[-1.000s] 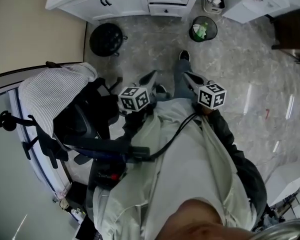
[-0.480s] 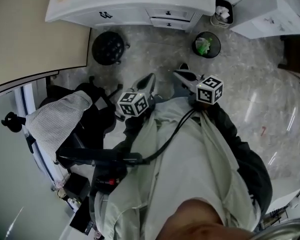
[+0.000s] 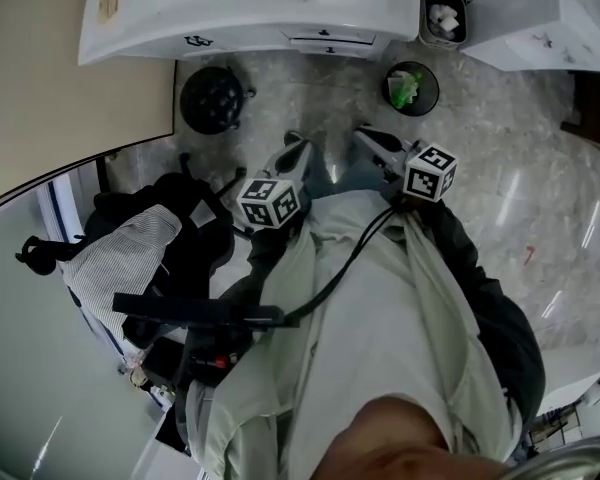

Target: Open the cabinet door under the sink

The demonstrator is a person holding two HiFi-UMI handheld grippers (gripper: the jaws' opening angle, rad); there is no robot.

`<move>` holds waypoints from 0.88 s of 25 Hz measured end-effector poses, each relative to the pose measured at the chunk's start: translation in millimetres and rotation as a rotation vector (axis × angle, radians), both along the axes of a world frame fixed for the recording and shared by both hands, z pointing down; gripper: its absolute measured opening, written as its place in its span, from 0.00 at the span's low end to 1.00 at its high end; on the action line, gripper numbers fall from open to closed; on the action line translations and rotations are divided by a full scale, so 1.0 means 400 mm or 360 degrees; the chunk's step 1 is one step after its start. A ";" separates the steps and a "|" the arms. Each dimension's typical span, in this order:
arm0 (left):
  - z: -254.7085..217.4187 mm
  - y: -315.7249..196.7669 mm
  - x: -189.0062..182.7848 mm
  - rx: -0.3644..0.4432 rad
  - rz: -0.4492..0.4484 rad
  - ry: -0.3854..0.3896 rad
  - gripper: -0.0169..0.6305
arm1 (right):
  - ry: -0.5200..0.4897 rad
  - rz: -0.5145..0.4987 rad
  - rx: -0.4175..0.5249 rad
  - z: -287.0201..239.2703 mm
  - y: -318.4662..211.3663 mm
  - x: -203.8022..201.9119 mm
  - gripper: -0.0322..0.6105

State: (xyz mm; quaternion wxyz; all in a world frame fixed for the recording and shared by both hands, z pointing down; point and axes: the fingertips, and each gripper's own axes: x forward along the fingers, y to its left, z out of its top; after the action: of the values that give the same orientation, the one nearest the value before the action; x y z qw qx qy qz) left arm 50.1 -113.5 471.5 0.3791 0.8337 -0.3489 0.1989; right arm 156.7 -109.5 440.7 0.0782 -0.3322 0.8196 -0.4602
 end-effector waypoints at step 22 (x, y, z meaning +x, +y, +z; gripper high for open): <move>-0.082 -0.445 -0.183 0.0316 0.0021 0.0177 0.04 | 0.0799 0.0528 0.0192 0.071 -0.366 -0.068 0.20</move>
State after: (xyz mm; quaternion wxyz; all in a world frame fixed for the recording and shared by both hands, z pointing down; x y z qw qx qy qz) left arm -23.2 -291.4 438.8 0.3120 0.8792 -0.3397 0.1193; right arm 129.4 -256.0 469.0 -0.0331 -0.5595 0.7738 -0.2951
